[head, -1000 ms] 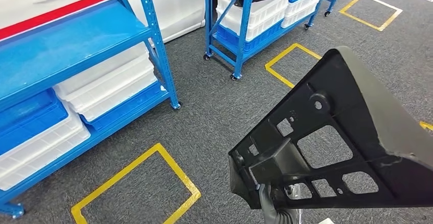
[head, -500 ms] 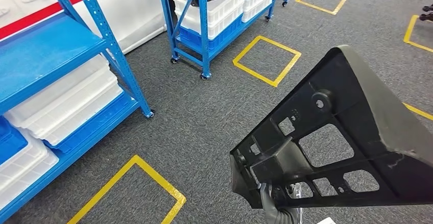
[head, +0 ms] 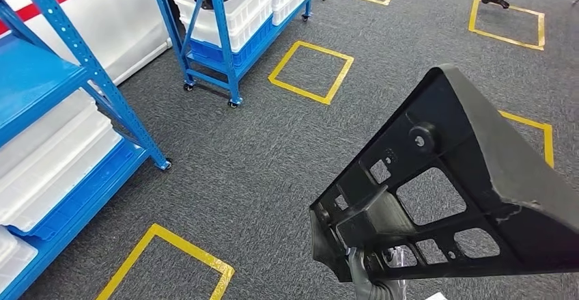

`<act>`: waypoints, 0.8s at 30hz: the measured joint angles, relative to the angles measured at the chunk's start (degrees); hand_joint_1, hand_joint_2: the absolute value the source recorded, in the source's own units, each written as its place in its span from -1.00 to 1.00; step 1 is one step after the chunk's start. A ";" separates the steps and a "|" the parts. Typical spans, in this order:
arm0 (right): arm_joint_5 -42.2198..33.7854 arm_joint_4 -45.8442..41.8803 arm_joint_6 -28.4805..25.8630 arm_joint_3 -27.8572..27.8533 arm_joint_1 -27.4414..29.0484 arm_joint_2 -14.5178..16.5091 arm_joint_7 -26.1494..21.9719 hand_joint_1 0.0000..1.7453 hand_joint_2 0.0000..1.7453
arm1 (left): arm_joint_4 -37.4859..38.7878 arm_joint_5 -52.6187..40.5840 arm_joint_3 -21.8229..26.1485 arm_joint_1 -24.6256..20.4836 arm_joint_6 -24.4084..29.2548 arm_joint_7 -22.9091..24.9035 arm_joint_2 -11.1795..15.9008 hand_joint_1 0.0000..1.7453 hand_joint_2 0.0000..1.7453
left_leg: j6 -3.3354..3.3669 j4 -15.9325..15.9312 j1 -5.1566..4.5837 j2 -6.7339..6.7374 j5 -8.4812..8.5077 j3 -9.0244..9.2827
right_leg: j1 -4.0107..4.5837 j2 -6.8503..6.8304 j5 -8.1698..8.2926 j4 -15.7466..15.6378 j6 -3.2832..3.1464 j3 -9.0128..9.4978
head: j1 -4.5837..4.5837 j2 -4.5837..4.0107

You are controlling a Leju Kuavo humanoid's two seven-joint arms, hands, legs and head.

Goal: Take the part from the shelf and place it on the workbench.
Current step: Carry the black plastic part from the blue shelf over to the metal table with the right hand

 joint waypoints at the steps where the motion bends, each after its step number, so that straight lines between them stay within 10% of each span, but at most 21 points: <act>1: -0.01 -0.01 0.08 -0.06 -0.01 0.07 -0.04 1.00 1.00 | -0.04 0.01 0.01 -0.02 0.03 -0.09 0.02 -1.00 1.00 | -0.29 0.04 -0.14 0.47 -0.17 0.15 | 0.27 -0.88 0.39 -2.19 -0.36 1.18 | 0.00 0.00; 5: -0.44 -0.05 1.02 -0.83 0.40 0.64 -0.46 1.00 1.00 | -0.18 -0.02 0.07 -0.37 0.13 -0.51 0.23 -1.00 1.00 | -1.45 0.34 -0.18 1.48 -1.02 0.51 | 0.63 0.50 0.55 -3.62 -1.89 1.51 | -0.02 0.00; 8: -1.03 -0.13 1.68 -1.40 0.57 1.28 -0.68 1.00 1.00 | -0.26 -0.23 0.08 -0.38 0.16 -0.72 0.51 -1.00 1.00 | -2.05 7.16 0.17 -3.05 -5.25 -2.24 | 0.35 2.27 0.90 -4.08 -2.93 1.64 | -0.02 0.00; 11: -1.45 -0.13 2.07 -1.84 0.75 1.73 -0.80 1.00 1.00 | -0.26 -0.63 0.08 0.03 0.17 -0.71 0.68 -1.00 1.00 | -2.16 15.83 0.19 -4.52 -8.04 -6.56 | 0.47 4.71 0.90 -3.86 -3.25 1.60 | -0.02 0.00; 15: -1.71 -0.13 2.15 -2.41 1.07 2.25 -0.86 1.00 1.00 | -0.26 -0.97 0.08 0.00 0.08 -0.66 0.93 -1.00 1.00 | -1.89 5.52 0.50 -7.68 -1.24 -2.74 | 0.39 8.03 0.63 -2.89 -2.79 1.38 | -0.02 0.00; 17: -1.79 -0.13 2.31 -2.54 1.21 2.42 -0.87 1.00 1.00 | -0.26 -1.05 0.05 -0.04 -0.03 -0.56 1.03 -1.00 1.00 | -1.61 1.88 0.58 -10.08 -0.31 -1.45 | 0.30 9.43 0.69 -2.47 -2.14 0.81 | -0.02 0.00; 19: -1.79 -0.13 2.47 -2.62 1.52 2.49 -0.86 1.00 1.00 | -0.26 -1.10 0.03 -0.16 -0.09 -0.50 1.08 -1.00 1.00 | -1.05 1.49 0.46 -9.40 -0.26 -1.30 | 0.17 10.77 1.06 -2.56 -1.35 0.32 | -0.02 0.00; 24: -1.79 -0.13 2.64 -2.85 1.91 2.51 -0.87 1.00 1.00 | -0.26 -1.43 -0.03 -0.33 -0.13 -0.65 1.15 -1.00 1.00 | 0.53 0.37 0.39 -5.33 0.55 -1.03 | 0.19 4.52 -4.43 6.89 -0.14 -4.44 | 0.00 0.00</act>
